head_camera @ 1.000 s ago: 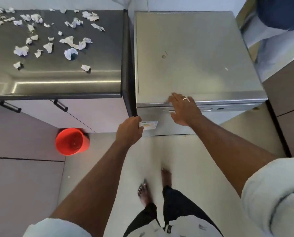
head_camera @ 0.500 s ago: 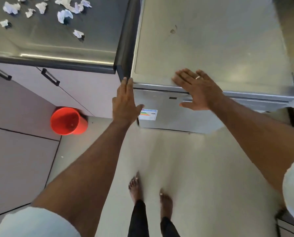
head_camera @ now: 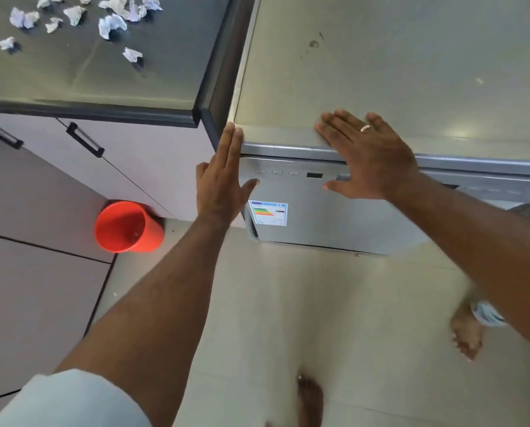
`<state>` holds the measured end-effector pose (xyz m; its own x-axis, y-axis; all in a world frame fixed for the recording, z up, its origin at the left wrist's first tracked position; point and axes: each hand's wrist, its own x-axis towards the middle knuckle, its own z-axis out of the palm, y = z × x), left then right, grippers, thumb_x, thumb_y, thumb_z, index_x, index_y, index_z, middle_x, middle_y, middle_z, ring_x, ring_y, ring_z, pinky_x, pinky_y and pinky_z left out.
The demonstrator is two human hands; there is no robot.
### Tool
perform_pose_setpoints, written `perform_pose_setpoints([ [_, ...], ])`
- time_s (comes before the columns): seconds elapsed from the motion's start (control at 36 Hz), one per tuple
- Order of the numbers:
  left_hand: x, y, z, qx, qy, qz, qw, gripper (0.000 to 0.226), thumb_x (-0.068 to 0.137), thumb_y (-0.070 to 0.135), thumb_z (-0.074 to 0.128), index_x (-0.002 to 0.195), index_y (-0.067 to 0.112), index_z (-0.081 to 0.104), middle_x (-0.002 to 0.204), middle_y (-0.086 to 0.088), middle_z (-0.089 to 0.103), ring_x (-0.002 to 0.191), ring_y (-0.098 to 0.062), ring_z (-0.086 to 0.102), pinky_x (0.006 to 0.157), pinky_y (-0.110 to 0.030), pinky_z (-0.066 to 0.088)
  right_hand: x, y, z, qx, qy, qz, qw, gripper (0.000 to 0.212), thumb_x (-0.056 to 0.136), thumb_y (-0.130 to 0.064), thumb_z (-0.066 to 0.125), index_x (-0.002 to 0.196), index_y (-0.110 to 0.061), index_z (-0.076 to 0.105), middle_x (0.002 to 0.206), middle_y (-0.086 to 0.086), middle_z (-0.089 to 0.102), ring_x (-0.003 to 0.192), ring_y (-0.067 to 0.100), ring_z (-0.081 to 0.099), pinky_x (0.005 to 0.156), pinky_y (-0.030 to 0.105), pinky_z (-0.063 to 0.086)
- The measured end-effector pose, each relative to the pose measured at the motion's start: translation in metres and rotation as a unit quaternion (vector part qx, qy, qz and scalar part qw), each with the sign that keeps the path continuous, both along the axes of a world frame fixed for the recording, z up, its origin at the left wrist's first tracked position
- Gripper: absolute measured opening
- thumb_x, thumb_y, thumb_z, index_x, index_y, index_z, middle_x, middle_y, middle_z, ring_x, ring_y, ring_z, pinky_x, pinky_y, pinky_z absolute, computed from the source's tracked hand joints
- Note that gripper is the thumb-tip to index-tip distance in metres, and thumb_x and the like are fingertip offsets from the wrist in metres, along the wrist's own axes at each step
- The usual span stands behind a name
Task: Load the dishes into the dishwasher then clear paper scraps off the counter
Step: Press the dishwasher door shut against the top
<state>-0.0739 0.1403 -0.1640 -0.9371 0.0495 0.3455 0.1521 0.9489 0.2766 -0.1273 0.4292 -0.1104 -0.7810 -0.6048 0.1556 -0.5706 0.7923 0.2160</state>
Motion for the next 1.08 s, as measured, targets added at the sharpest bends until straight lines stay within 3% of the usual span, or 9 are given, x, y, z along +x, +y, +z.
perform_pose_setpoints([
  [0.08, -0.002, 0.0, -0.005, -0.005, 0.011, 0.012, 1.0, 0.102, 0.08, 0.04, 0.08, 0.158, 0.013, 0.02, 0.167, -0.005, 0.018, 0.132, -0.028, 0.052, 0.085, -0.05, 0.047, 0.001, -0.002, -0.002, 0.001, 0.011, -0.003, 1.0, 0.109, 0.073, -0.069, 0.064, 0.158, -0.018, 0.019, 0.165, 0.004, 0.023, 0.15, 0.024, 0.028, 0.116, 0.053, 0.028],
  [0.22, -0.004, 0.0, -0.007, -0.013, 0.017, 0.018, 1.0, 0.1, 0.081, 0.041, 0.079, 0.158, 0.014, 0.021, 0.167, -0.004, 0.019, 0.106, -0.03, 0.066, 0.085, -0.048, 0.045, 0.003, -0.001, -0.003, -0.007, 0.024, -0.01, 1.0, 0.11, 0.07, -0.069, 0.068, 0.156, -0.015, 0.024, 0.162, 0.007, 0.028, 0.147, 0.027, 0.032, 0.114, 0.051, 0.031],
  [0.42, -0.001, -0.001, -0.005, -0.029, 0.021, 0.022, 0.999, 0.099, 0.08, 0.041, 0.078, 0.158, 0.016, 0.022, 0.167, -0.001, 0.02, 0.106, -0.031, 0.065, 0.076, -0.042, 0.045, 0.006, -0.002, -0.007, -0.018, 0.015, -0.022, 0.999, 0.113, 0.065, -0.065, 0.075, 0.154, -0.015, 0.026, 0.161, 0.006, 0.03, 0.146, 0.027, 0.033, 0.111, 0.049, 0.032],
  [0.58, -0.005, 0.002, -0.008, -0.036, 0.032, 0.045, 0.998, 0.095, 0.083, 0.051, 0.072, 0.158, 0.016, 0.025, 0.167, 0.0, 0.02, 0.106, -0.029, 0.065, 0.077, -0.042, 0.042, 0.016, -0.007, -0.015, -0.019, 0.042, -0.063, 0.997, 0.117, 0.06, -0.066, 0.076, 0.151, -0.011, 0.027, 0.156, 0.008, 0.033, 0.141, 0.029, 0.037, 0.104, 0.047, 0.034],
  [0.72, -0.007, 0.003, -0.013, -0.045, 0.045, 0.053, 0.997, 0.094, 0.084, 0.054, 0.071, 0.157, 0.014, 0.027, 0.166, -0.002, 0.021, 0.102, -0.03, 0.066, 0.079, -0.043, 0.039, 0.027, 0.003, -0.029, 0.004, 0.047, -0.049, 0.998, 0.123, 0.062, -0.059, 0.079, 0.156, -0.009, 0.017, 0.162, 0.01, 0.024, 0.147, 0.03, 0.026, 0.114, 0.05, 0.026],
  [0.92, -0.009, 0.002, -0.019, -0.036, 0.059, 0.042, 0.997, 0.094, 0.085, 0.051, 0.073, 0.157, 0.014, 0.025, 0.166, -0.003, 0.021, 0.116, -0.032, 0.061, 0.081, -0.045, 0.041, 0.021, 0.019, -0.024, 0.06, 0.087, -0.024, 0.994, 0.105, 0.077, -0.043, 0.069, 0.159, -0.013, 0.01, 0.164, 0.007, 0.02, 0.148, 0.026, 0.027, 0.105, 0.049, 0.033],
  [1.08, -0.008, 0.002, -0.017, -0.043, 0.062, 0.037, 0.996, 0.091, 0.087, 0.05, 0.071, 0.157, 0.013, 0.027, 0.166, -0.005, 0.022, 0.118, -0.034, 0.06, 0.083, -0.047, 0.041, 0.023, 0.024, -0.036, 0.045, 0.115, -0.041, 0.991, 0.092, 0.086, -0.033, 0.06, 0.159, -0.015, 0.007, 0.165, 0.006, 0.017, 0.148, 0.029, 0.025, 0.112, 0.049, 0.028],
])
